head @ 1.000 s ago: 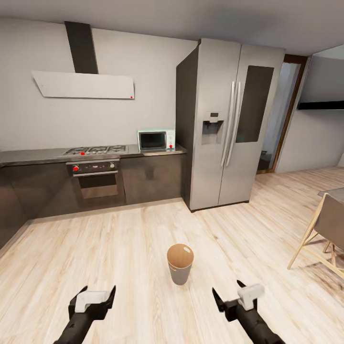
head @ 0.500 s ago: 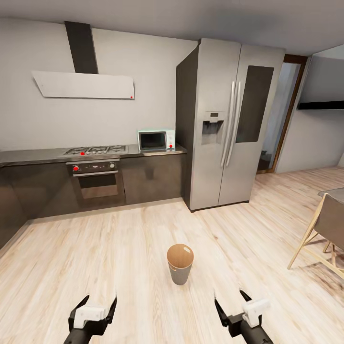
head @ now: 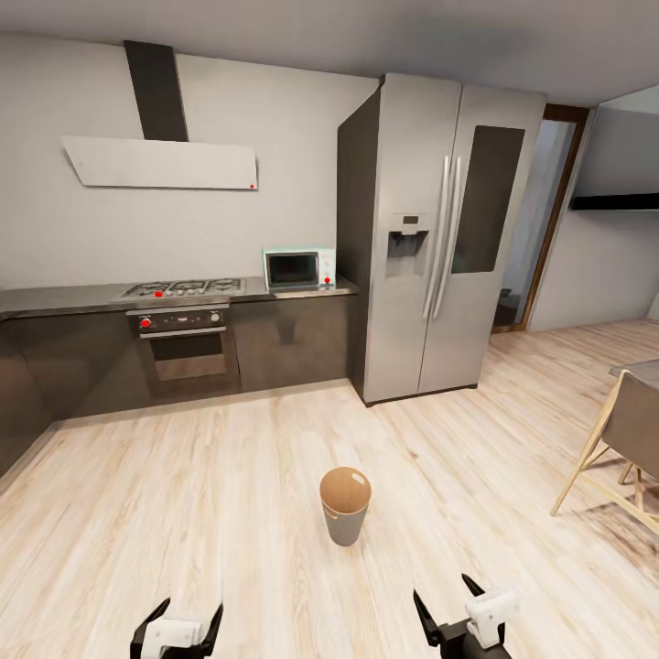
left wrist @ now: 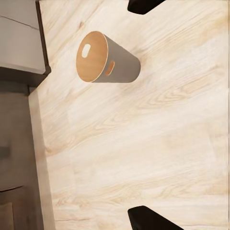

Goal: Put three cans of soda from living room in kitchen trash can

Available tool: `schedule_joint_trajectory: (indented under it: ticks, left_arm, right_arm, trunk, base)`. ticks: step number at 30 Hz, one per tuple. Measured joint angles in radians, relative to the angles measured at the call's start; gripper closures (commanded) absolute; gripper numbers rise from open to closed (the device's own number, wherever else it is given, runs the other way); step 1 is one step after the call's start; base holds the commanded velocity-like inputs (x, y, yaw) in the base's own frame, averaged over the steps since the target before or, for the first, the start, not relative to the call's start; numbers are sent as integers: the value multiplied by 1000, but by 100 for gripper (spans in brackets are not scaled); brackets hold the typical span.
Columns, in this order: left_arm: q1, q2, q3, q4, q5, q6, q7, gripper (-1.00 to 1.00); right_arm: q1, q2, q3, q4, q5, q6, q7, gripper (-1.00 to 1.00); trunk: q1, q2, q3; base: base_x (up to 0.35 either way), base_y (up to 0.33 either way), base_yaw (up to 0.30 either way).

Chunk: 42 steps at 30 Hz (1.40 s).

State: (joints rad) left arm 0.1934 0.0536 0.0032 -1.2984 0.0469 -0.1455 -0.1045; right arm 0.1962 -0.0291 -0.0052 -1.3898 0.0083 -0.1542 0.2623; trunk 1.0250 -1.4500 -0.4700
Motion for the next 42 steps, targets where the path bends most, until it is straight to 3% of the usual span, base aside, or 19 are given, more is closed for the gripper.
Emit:
schedule_joint_trajectory:
  ticks: [24,42]
  left_arm:
    - [0,0,-1,18,-2,-1,-3,-100]
    - [0,0,0,62,0,1,-4,-100]
  right_arm:
    - [0,5,-2,8,-2,0,-3,-100]
    - [0,8,-2,62,0,-1,-2,-100]
  trunk:
    - [0,0,0]
    - [0,0,0]
  base:
    - [3,1,0]
    - [169,137,0]
